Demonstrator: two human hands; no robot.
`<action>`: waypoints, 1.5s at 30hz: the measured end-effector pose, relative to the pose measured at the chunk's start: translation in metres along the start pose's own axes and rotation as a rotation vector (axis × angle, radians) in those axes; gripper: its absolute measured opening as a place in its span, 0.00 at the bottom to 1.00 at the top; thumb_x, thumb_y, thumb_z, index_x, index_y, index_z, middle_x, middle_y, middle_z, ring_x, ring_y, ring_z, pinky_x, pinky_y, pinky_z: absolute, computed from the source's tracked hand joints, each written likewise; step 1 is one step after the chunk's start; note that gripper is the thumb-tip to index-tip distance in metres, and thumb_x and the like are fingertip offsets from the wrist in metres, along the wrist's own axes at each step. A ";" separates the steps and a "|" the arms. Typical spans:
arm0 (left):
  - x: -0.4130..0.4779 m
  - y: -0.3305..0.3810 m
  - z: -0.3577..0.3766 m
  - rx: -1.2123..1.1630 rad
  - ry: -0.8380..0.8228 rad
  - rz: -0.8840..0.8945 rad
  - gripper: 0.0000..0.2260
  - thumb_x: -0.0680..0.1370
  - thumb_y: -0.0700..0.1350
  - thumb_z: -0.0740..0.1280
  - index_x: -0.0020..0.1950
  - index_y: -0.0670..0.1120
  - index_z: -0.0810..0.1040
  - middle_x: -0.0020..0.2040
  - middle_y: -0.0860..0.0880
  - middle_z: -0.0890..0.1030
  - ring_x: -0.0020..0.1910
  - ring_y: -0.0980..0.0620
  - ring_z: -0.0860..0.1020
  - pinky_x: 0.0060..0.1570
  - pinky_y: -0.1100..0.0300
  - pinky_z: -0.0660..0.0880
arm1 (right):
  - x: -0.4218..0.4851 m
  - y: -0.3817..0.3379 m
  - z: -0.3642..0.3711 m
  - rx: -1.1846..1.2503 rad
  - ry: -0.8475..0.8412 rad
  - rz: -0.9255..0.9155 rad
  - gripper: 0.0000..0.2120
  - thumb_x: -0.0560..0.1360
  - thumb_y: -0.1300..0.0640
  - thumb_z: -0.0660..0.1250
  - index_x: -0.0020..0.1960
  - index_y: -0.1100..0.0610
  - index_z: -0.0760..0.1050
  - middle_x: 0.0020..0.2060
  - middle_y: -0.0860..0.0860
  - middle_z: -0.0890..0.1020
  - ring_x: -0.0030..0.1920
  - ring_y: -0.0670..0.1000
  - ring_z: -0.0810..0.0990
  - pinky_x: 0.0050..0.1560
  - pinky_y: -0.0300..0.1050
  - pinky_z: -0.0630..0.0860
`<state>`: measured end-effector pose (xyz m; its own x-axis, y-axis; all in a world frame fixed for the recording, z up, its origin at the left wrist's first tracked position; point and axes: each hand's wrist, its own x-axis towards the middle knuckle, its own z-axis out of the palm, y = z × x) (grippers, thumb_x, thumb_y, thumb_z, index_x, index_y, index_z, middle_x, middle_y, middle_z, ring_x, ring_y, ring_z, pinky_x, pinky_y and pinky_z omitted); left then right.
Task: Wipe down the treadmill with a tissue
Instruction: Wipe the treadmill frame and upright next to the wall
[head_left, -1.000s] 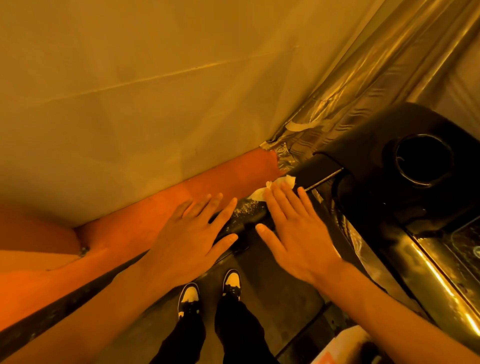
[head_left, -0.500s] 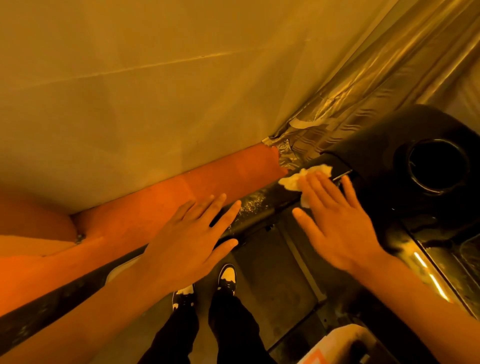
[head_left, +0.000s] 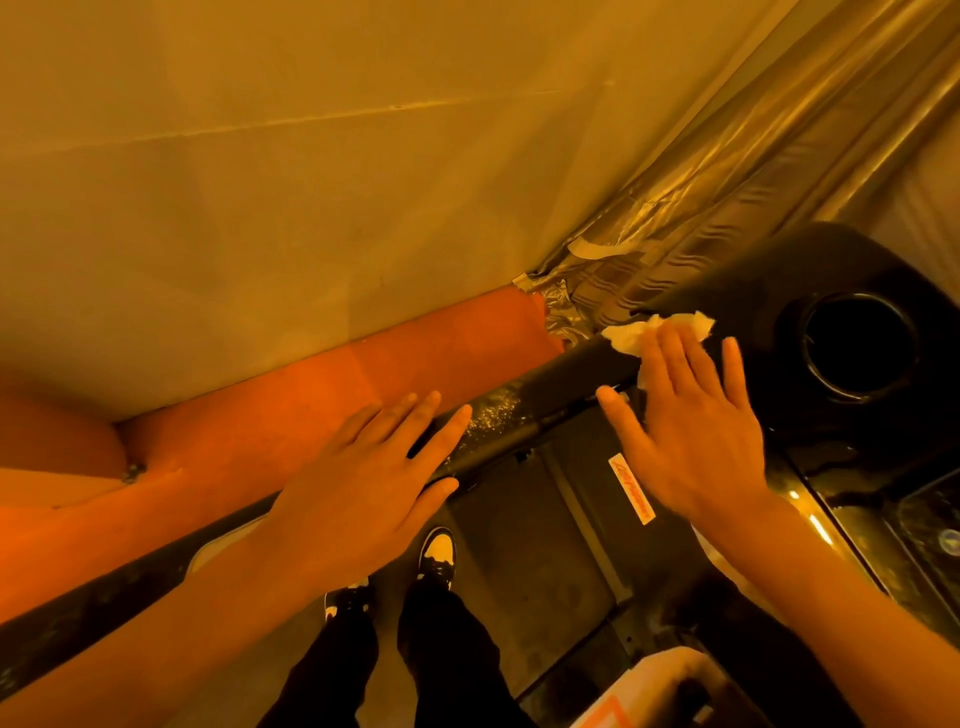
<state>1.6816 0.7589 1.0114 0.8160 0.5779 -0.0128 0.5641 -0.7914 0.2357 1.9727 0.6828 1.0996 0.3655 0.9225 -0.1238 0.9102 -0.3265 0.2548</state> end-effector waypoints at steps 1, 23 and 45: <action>0.000 0.000 0.000 -0.002 0.002 -0.003 0.27 0.85 0.59 0.49 0.81 0.49 0.63 0.74 0.42 0.75 0.72 0.40 0.75 0.66 0.42 0.74 | 0.002 -0.009 -0.001 0.038 -0.005 0.038 0.47 0.80 0.27 0.32 0.84 0.60 0.54 0.82 0.59 0.58 0.84 0.56 0.50 0.83 0.58 0.40; 0.002 -0.001 0.003 0.044 0.048 0.015 0.28 0.85 0.60 0.49 0.81 0.47 0.66 0.73 0.41 0.76 0.71 0.40 0.76 0.67 0.41 0.73 | 0.011 -0.004 -0.001 0.015 0.000 -0.046 0.48 0.79 0.26 0.31 0.82 0.57 0.60 0.81 0.56 0.63 0.83 0.54 0.53 0.82 0.59 0.40; -0.001 0.002 0.003 0.061 0.098 0.018 0.27 0.84 0.59 0.51 0.80 0.48 0.64 0.71 0.40 0.78 0.71 0.39 0.76 0.70 0.41 0.70 | 0.023 -0.039 -0.017 -0.009 -0.185 -0.317 0.51 0.73 0.24 0.24 0.79 0.47 0.65 0.79 0.49 0.68 0.82 0.48 0.57 0.81 0.57 0.35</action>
<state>1.6819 0.7564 1.0092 0.8118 0.5776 0.0862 0.5583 -0.8109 0.1753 1.9426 0.7199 1.1028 0.0951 0.9245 -0.3691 0.9826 -0.0277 0.1838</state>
